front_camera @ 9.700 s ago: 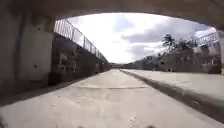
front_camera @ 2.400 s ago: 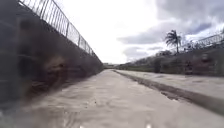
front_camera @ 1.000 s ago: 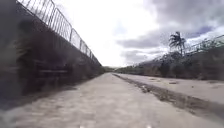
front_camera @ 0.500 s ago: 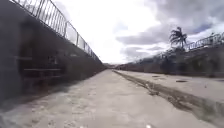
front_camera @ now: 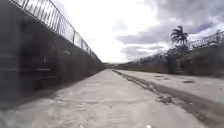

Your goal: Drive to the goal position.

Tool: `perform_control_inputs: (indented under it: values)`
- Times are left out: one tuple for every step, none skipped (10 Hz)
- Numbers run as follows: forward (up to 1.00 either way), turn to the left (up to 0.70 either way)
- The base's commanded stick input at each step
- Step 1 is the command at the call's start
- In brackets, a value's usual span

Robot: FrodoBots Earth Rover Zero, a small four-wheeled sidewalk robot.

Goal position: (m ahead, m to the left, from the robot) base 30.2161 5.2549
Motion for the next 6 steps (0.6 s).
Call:
perform_control_inputs:
  values:
    - [1.00, 0.00]
    - [1.00, 0.00]
    - [1.00, 0.00]
    - [1.00, 0.00]
    - [1.00, 0.00]
    - [1.00, 0.00]
